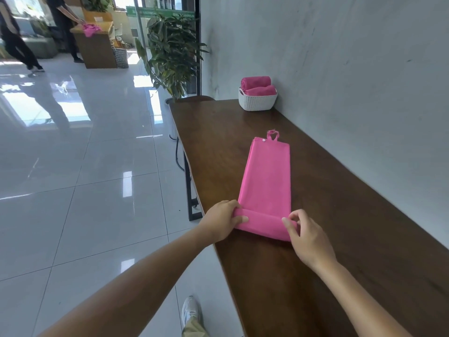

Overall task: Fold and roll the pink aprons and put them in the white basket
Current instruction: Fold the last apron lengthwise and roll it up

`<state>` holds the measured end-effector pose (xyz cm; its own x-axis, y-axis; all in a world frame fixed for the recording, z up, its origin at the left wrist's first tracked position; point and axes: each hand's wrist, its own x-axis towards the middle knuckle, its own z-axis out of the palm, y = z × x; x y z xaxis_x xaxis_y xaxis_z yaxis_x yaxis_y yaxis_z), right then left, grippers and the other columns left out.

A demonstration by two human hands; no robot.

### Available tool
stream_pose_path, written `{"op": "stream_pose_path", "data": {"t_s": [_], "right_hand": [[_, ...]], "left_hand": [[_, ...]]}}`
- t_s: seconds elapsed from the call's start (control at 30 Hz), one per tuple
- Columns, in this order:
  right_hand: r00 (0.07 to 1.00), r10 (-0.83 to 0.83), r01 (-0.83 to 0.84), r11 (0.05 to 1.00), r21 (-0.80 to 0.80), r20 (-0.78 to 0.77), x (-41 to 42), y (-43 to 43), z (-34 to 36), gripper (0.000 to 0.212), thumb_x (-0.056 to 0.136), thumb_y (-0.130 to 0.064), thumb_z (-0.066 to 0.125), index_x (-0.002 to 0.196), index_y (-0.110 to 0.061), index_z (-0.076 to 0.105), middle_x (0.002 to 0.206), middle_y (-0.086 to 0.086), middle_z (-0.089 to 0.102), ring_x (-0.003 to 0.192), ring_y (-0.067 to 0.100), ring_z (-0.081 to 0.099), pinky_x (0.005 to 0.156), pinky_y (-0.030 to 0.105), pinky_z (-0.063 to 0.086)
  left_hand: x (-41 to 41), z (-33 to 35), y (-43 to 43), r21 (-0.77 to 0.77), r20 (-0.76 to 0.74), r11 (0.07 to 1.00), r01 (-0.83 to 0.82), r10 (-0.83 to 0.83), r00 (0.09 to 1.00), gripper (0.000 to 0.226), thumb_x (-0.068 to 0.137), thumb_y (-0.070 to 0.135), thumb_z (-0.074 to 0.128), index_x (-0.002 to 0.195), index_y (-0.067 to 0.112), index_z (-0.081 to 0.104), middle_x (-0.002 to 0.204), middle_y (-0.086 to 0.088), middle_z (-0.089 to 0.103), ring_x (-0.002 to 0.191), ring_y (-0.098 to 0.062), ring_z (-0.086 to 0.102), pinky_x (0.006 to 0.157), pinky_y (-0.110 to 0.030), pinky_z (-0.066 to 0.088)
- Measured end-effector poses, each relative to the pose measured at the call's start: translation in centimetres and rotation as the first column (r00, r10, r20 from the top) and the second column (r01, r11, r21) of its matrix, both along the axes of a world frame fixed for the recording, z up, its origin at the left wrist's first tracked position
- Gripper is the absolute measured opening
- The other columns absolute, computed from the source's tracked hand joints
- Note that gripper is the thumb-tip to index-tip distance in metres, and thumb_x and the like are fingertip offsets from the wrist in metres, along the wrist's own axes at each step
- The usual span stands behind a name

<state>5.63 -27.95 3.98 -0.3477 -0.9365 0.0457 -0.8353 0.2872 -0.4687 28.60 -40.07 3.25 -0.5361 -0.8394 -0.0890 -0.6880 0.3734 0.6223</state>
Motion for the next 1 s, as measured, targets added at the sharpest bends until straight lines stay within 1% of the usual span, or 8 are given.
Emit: {"op": "stream_pose_path", "data": {"t_s": [0.13,0.27,0.5,0.63,0.7,0.77,0.87,1.0], "right_hand": [[0.991,0.052,-0.050,0.999,-0.017,0.126,-0.2,0.9,-0.3,0.054,0.093,-0.064,0.050,0.133,-0.027,0.048,0.125,-0.011,0.051,0.111,0.010,0.055,0.076,0.021,0.044],[0.956,0.040,-0.030,0.999,-0.038,0.292,0.0,1.2,-0.5,0.058,0.088,-0.065,0.055,0.131,-0.026,0.052,0.126,-0.010,0.054,0.111,0.006,0.055,0.080,0.018,0.044],[0.950,-0.020,0.003,0.999,0.054,0.312,0.4,0.7,0.2,0.056,0.092,-0.069,0.041,0.117,-0.023,0.061,0.113,-0.006,0.062,0.101,0.007,0.058,0.069,0.011,0.040],[0.966,-0.071,0.050,0.995,0.089,0.247,0.3,0.1,0.2,0.057,0.094,-0.069,0.038,0.109,-0.020,0.063,0.108,-0.001,0.059,0.095,0.013,0.056,0.069,0.021,0.042],[0.960,-0.101,0.071,0.990,0.122,0.261,0.0,-0.5,0.4,0.062,0.094,-0.070,0.040,0.100,-0.015,0.067,0.101,0.002,0.064,0.090,0.016,0.059,0.073,0.033,0.046],[0.947,-0.134,0.088,0.982,0.167,0.292,-0.1,-1.2,0.6,0.065,0.094,-0.070,0.043,0.091,-0.010,0.068,0.091,0.004,0.068,0.084,0.017,0.062,0.072,0.036,0.047],[0.939,-0.197,0.144,0.969,0.200,0.281,-0.2,-2.3,1.0,0.057,0.094,-0.067,0.047,0.082,-0.013,0.060,0.085,0.001,0.065,0.077,0.014,0.058,0.060,0.029,0.041],[0.934,-0.257,0.216,0.959,0.183,0.247,-0.2,-3.8,0.9,0.048,0.095,-0.064,0.051,0.094,-0.017,0.060,0.094,-0.001,0.064,0.080,0.012,0.055,0.058,0.027,0.037]], "left_hand": [[-0.2,0.5,-0.7,0.158,-0.005,0.985,-0.062,0.063,0.998,0.040,0.099,0.053,0.056,0.121,0.020,0.062,0.110,0.003,0.066,0.098,-0.018,0.064,0.092,-0.040,0.058],[-0.3,1.1,-1.3,0.253,0.044,0.964,-0.086,0.078,0.996,0.049,0.099,0.056,0.054,0.122,0.015,0.065,0.110,-0.001,0.068,0.097,-0.021,0.066,0.092,-0.039,0.057],[-0.2,0.6,-1.5,0.371,0.117,0.908,-0.192,0.160,0.980,0.056,0.094,0.064,0.057,0.112,0.013,0.071,0.101,-0.003,0.071,0.092,-0.023,0.070,0.087,-0.036,0.059],[-0.1,0.8,-0.1,0.098,0.053,0.959,-0.264,0.260,0.964,0.041,0.093,0.065,0.057,0.097,0.025,0.065,0.091,0.007,0.068,0.079,-0.013,0.067,0.072,-0.033,0.060],[0.0,0.6,0.5,-0.057,-0.066,0.972,-0.229,0.226,0.972,0.030,0.096,0.055,0.058,0.101,0.027,0.066,0.097,0.010,0.064,0.085,-0.011,0.063,0.078,-0.033,0.059],[0.2,0.5,0.7,-0.119,-0.173,0.979,-0.167,0.145,0.974,0.020,0.098,0.045,0.060,0.107,0.028,0.067,0.103,0.013,0.060,0.093,-0.010,0.059,0.085,-0.031,0.056],[1.0,0.2,0.6,-0.244,-0.205,0.964,-0.102,0.051,0.978,0.024,0.095,0.045,0.066,0.113,0.030,0.068,0.111,0.017,0.061,0.105,-0.007,0.050,0.091,-0.027,0.050],[1.8,-0.3,0.6,-0.348,-0.103,0.937,0.040,-0.080,0.991,0.047,0.091,0.052,0.068,0.133,0.033,0.060,0.132,0.016,0.057,0.123,-0.007,0.043,0.104,-0.028,0.044]]}}
